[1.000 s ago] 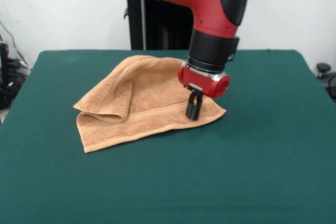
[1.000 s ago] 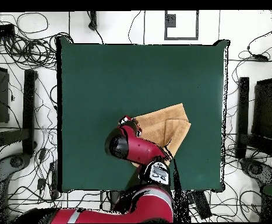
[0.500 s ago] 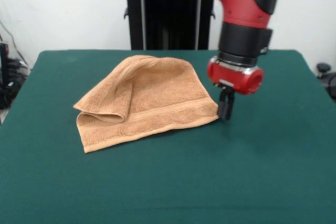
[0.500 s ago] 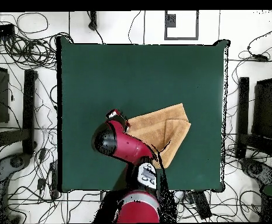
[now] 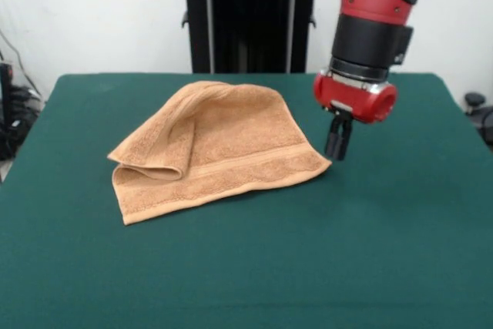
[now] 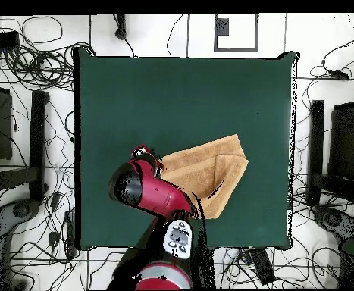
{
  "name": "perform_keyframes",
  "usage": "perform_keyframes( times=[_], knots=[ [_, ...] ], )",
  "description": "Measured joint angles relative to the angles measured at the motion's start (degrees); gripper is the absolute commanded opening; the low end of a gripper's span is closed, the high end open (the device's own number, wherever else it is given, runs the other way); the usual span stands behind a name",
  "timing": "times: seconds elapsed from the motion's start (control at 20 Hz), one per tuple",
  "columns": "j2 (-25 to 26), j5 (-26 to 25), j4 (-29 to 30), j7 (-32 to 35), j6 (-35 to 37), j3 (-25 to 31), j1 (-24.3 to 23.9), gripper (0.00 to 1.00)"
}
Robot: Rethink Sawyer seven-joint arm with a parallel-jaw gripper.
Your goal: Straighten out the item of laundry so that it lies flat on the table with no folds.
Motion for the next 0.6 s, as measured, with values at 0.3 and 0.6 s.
perform_keyframes(
  times=[0.3, 0.6],
  knots=[
    [2.2, 1.3, 0.2, 0.0, 7.5, -7.3, 5.2, 0.00],
    [2.6, 1.3, 1.7, 0.0, 9.0, -9.3, 5.3, 0.00]
  ],
)
